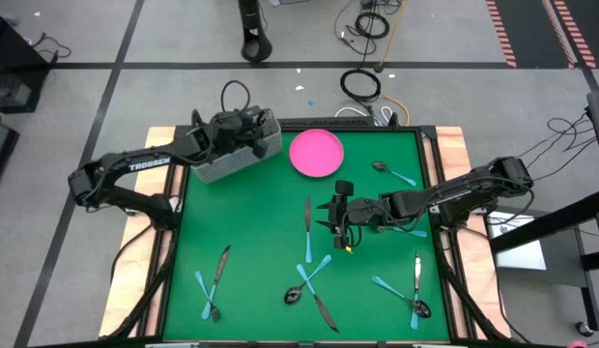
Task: Sort silverware
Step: Put the blue spoon into the gray silverware holder
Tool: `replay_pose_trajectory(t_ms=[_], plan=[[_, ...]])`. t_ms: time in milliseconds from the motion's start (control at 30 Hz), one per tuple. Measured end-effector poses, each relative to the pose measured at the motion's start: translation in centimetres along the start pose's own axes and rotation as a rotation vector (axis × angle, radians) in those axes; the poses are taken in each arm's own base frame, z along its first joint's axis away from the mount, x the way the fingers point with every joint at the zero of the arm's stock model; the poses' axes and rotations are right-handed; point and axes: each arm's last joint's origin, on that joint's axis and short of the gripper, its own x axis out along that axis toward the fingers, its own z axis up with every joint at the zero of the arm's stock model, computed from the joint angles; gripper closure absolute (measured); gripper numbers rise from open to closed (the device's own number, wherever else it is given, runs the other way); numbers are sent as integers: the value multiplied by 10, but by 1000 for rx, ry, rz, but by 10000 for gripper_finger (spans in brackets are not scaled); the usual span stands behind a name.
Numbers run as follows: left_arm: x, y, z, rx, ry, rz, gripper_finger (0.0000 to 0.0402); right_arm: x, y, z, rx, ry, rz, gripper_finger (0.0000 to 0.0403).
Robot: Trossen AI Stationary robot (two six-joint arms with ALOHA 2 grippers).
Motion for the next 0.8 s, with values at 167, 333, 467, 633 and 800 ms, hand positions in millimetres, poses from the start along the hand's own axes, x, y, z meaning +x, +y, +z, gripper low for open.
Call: replay_pose_trajectory(t_ms=[167,333,467,633,800], plan=[[-15,-20,3,27,-16,-218,279,0,0,0,-6,0,0,232],[-32,-59,-4,112,12,-526,278,0,0,0,-1,0,0,232],[-51,-104,-21,205,50,-698,278,-1,0,-3,-10,28,0,232],[-70,-164,-56,284,94,-774,278,-8,-3,-8,-3,101,-7,232],[-72,-214,-94,294,151,-823,278,-20,-9,-6,31,116,-95,232]])
